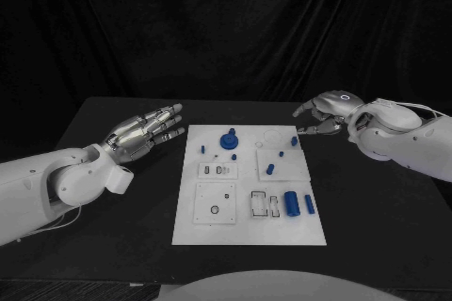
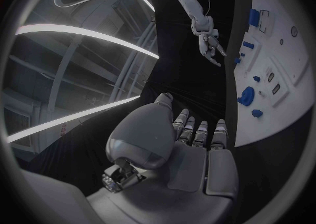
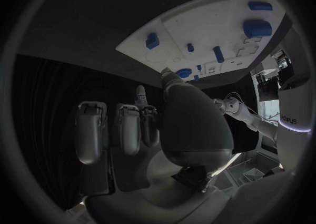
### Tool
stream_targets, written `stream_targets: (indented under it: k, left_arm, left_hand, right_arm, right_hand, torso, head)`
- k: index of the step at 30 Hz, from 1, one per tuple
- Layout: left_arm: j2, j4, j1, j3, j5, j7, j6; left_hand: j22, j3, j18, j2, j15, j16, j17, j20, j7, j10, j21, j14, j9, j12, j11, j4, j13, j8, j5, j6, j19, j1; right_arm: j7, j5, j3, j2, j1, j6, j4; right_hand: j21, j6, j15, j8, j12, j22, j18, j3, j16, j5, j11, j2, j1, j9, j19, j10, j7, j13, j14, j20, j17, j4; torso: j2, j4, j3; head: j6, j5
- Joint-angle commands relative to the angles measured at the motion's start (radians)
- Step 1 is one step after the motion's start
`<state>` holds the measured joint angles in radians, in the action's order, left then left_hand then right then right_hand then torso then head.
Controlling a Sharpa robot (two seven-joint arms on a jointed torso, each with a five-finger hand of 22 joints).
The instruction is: Assemble the parts on the task board
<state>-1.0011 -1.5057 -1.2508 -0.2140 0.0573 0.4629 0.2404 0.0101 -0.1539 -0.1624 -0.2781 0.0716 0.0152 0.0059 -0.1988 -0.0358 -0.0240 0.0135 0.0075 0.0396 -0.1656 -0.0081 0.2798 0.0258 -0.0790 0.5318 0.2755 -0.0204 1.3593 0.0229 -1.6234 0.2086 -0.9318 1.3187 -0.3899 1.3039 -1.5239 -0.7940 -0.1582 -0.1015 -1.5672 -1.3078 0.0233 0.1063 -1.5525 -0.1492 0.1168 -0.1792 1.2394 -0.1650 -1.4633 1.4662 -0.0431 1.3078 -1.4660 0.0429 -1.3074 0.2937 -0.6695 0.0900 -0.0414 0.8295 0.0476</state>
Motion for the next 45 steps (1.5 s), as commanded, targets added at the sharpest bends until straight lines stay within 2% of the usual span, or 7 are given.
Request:
stream_targets:
  k: [1, 4, 19, 24, 27, 35, 45]
  left_arm:
    - [0.002, 0.000, 0.003, 0.001, -0.004, 0.025, 0.020]
    - [0.003, 0.001, 0.004, 0.001, -0.005, 0.024, 0.022]
    - [0.004, 0.006, 0.010, 0.001, -0.005, 0.020, 0.032]
    - [0.003, 0.006, 0.012, 0.001, -0.005, 0.020, 0.035]
    - [0.002, 0.007, 0.013, 0.001, -0.005, 0.020, 0.036]
    - [0.001, -0.001, 0.015, 0.001, -0.005, 0.019, 0.040]
    - [-0.002, -0.004, 0.016, 0.001, -0.005, 0.017, 0.043]
  left_hand:
    - [0.001, 0.005, -0.019, -0.002, 0.001, 0.005, 0.002, -0.003, 0.000, 0.002, 0.004, 0.004, 0.001, -0.004, 0.008, -0.001, 0.001, -0.007, 0.005, 0.006, -0.003, 0.011]
    - [0.001, 0.005, -0.019, -0.002, 0.001, 0.005, 0.002, -0.003, 0.000, 0.002, 0.004, 0.004, 0.001, -0.004, 0.008, -0.001, 0.001, -0.007, 0.005, 0.006, -0.003, 0.011]
    - [0.001, 0.006, -0.019, -0.001, 0.001, 0.005, 0.001, -0.004, -0.003, 0.002, 0.004, 0.004, 0.002, -0.006, 0.011, -0.001, 0.001, -0.010, 0.007, 0.012, -0.002, 0.013]
    - [0.001, 0.004, -0.018, 0.001, 0.001, 0.005, 0.001, -0.005, -0.007, 0.001, 0.004, 0.003, 0.002, -0.006, 0.015, 0.003, 0.001, -0.012, 0.001, 0.013, -0.003, 0.011]
    - [0.001, 0.003, -0.018, 0.002, 0.000, 0.004, 0.001, -0.005, -0.007, 0.001, 0.004, 0.003, 0.002, -0.007, 0.015, 0.004, 0.001, -0.012, -0.001, 0.013, -0.003, 0.010]
    - [0.001, 0.003, -0.018, 0.002, 0.000, 0.004, 0.001, -0.005, -0.007, 0.002, 0.004, 0.003, 0.002, -0.006, 0.016, 0.005, 0.001, -0.012, -0.001, 0.011, -0.003, 0.009]
    - [0.001, 0.002, -0.018, 0.002, 0.000, 0.004, 0.001, -0.005, -0.008, 0.001, 0.004, 0.003, 0.002, -0.007, 0.016, 0.005, 0.001, -0.012, -0.001, 0.012, -0.002, 0.009]
  right_arm:
    - [-0.025, -0.001, -0.001, -0.001, -0.008, 0.001, -0.002]
    - [-0.034, -0.001, 0.000, -0.001, -0.017, 0.010, -0.003]
    - [-0.047, -0.001, 0.000, 0.026, -0.054, 0.014, -0.031]
    - [-0.052, -0.001, 0.000, 0.037, -0.060, 0.006, -0.041]
    - [-0.055, -0.001, 0.000, 0.043, -0.063, 0.005, -0.047]
    - [-0.075, -0.001, 0.000, 0.057, -0.075, 0.014, -0.059]
    - [-0.082, -0.001, 0.000, 0.065, -0.090, 0.022, -0.072]
  right_hand:
    - [0.001, -0.003, 0.000, 0.006, -0.004, -0.236, -0.008, -0.006, -0.003, -0.005, -0.006, -0.002, -0.013, 0.002, -0.078, 0.105, 0.012, 0.263, -0.101, 0.002, -0.244, 0.001]
    - [0.002, -0.024, 0.011, -0.001, -0.004, -0.236, -0.008, -0.002, -0.004, -0.031, -0.021, 0.001, -0.010, 0.002, -0.077, 0.105, 0.030, 0.263, -0.101, -0.007, -0.246, 0.001]
    - [0.003, -0.026, 0.022, 0.000, -0.004, -0.236, -0.008, 0.000, -0.003, -0.035, -0.034, 0.002, -0.007, 0.000, -0.077, 0.105, 0.046, 0.263, -0.101, -0.017, -0.244, 0.000]
    - [0.006, -0.049, 0.033, -0.011, -0.004, -0.236, -0.007, 0.011, -0.003, -0.090, -0.045, 0.011, 0.018, -0.011, -0.076, 0.105, 0.056, 0.263, -0.101, -0.029, -0.243, -0.001]
    - [0.006, -0.053, 0.033, -0.013, -0.004, -0.235, -0.007, 0.012, -0.003, -0.096, -0.046, 0.013, 0.022, -0.013, -0.076, 0.105, 0.056, 0.263, -0.101, -0.031, -0.243, -0.002]
    - [0.000, -0.075, 0.038, -0.027, -0.004, -0.240, -0.009, 0.022, -0.003, -0.149, -0.052, 0.025, 0.048, -0.035, -0.080, 0.105, 0.064, 0.263, -0.101, -0.036, -0.243, -0.005]
    - [0.000, -0.092, 0.040, -0.044, -0.004, -0.240, -0.009, 0.022, -0.003, -0.162, -0.054, 0.026, 0.058, -0.052, -0.081, 0.105, 0.067, 0.263, -0.100, -0.038, -0.242, -0.006]
  torso:
    - [-0.001, 0.0007, 0.0009]
    - [-0.001, -0.0004, -0.0007]
    - [0.002, 0.0031, -0.0018]
    - [0.001, 0.0013, -0.0015]
    - [0.001, 0.0014, -0.0007]
    - [0.000, 0.0021, 0.0000]
    - [0.000, 0.0017, -0.0013]
  head:
    - [-0.001, 0.004]
    - [-0.001, 0.003]
    - [0.002, 0.006]
    - [0.003, 0.004]
    - [0.003, 0.005]
    - [0.006, 0.007]
    - [0.008, 0.002]
